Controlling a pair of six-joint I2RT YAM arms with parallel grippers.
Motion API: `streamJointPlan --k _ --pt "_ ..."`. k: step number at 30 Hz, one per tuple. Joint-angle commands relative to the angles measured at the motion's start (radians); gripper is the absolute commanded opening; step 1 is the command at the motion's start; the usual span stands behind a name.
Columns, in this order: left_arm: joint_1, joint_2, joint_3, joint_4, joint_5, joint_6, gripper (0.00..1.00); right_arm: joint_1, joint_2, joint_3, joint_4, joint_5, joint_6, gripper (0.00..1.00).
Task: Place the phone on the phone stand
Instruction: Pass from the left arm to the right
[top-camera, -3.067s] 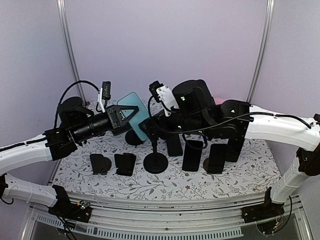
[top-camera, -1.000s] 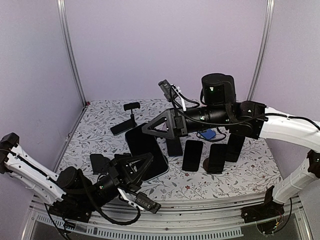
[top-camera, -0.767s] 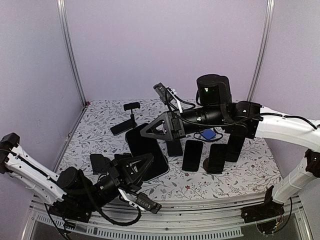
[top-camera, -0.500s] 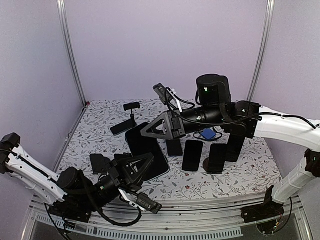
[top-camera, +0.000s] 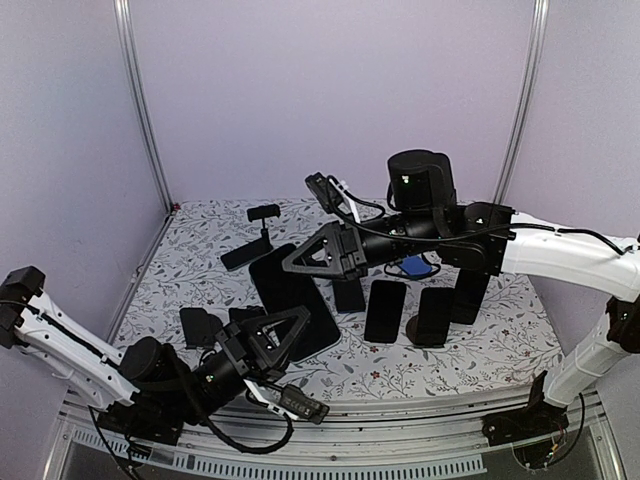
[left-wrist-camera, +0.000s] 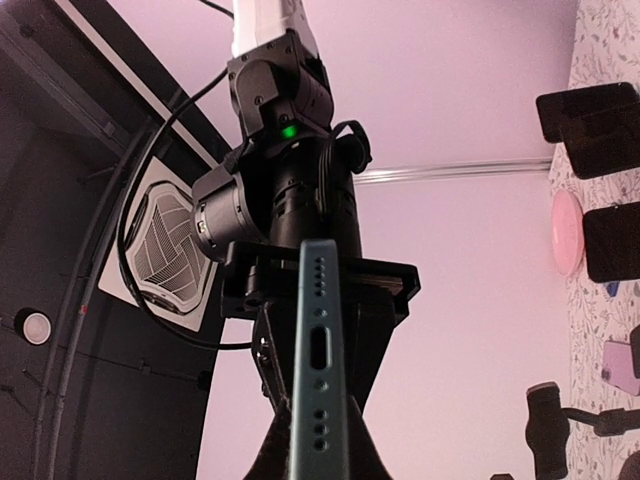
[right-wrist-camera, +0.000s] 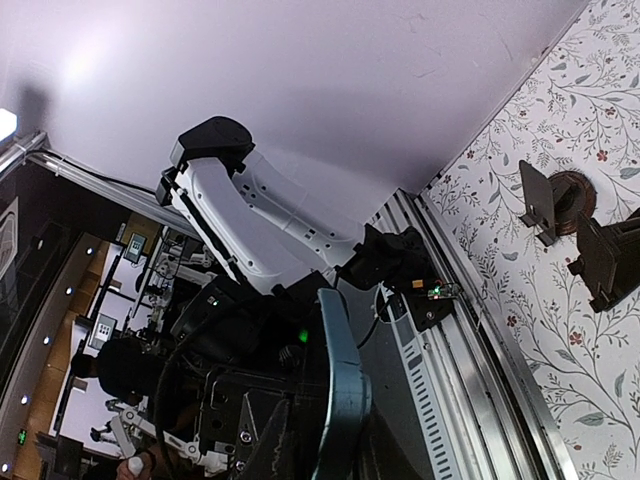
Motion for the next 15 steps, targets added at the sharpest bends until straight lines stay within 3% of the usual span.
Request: streamJointPlan --k 1,4,6,10,15 --pt "-0.012 0.009 0.030 0.127 0.037 -0.072 0.00 0.012 0.001 0.017 0.107 -0.010 -0.053 0.03" --pt "-0.010 0.007 0.030 0.144 0.034 -0.083 0.02 0.011 -0.010 0.001 0.127 0.010 -0.041 0.02" --pt "-0.010 0.004 0.031 0.145 0.027 -0.095 0.18 0.011 -0.021 -0.015 0.146 0.029 -0.032 0.02" --pt "-0.009 0.011 0.041 0.148 -0.005 -0.125 0.58 0.011 -0.047 -0.043 0.191 0.070 -0.011 0.02" --pt "-0.006 0.035 0.058 0.181 -0.059 -0.162 0.83 0.011 -0.102 -0.090 0.252 0.170 0.009 0.02"
